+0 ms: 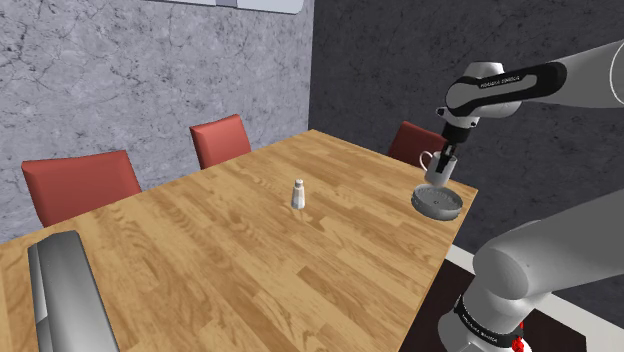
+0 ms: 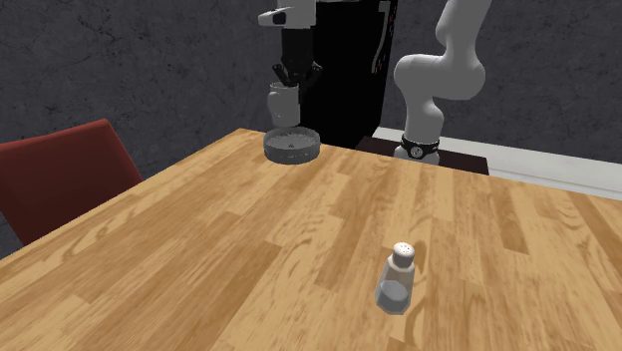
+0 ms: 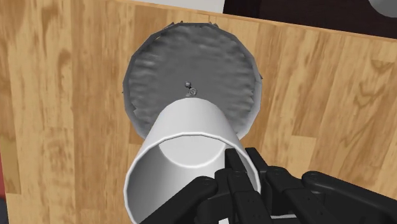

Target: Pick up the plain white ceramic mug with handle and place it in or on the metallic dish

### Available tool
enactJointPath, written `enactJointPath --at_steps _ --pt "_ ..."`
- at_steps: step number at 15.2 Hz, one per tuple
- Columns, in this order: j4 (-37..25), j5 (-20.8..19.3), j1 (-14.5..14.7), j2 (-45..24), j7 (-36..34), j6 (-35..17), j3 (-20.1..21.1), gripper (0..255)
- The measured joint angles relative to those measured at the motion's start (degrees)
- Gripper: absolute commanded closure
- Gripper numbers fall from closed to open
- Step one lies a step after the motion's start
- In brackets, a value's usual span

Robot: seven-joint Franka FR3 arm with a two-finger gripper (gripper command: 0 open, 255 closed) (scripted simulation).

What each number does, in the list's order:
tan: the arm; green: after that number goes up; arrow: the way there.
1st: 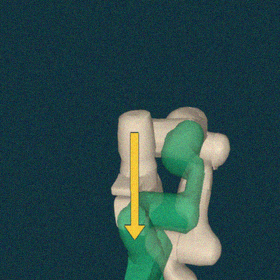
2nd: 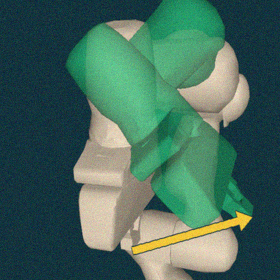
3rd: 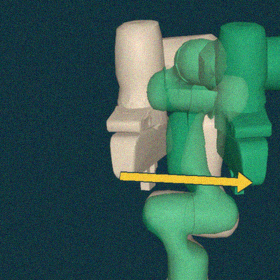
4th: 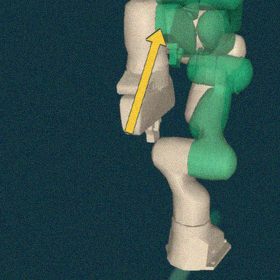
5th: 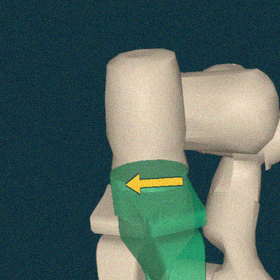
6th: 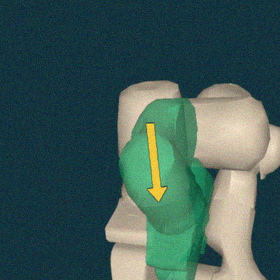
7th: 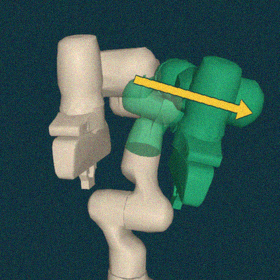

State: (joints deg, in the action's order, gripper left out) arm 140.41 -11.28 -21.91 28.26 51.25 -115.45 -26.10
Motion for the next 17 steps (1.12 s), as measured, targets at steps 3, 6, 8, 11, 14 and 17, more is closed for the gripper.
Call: enactJointPath --at_steps 3,6,8,11,14,17 --pt "1.9 -0.2 0.0 -0.7 0.1 -2.6 -0.5 255" --pt "3.5 -0.3 0.0 -1.7 0.3 -5.1 -1.1 255" --pt "4.3 -0.2 0.1 -2.6 0.5 -6.9 -1.6 255" --pt "5.3 -0.3 0.1 -3.2 0.7 -8.5 -1.9 255" --pt "5.5 -0.3 0.1 -3.3 0.7 -8.7 -1.9 255" --pt "5.5 -0.3 0.1 -3.3 0.7 -8.8 -1.9 0"
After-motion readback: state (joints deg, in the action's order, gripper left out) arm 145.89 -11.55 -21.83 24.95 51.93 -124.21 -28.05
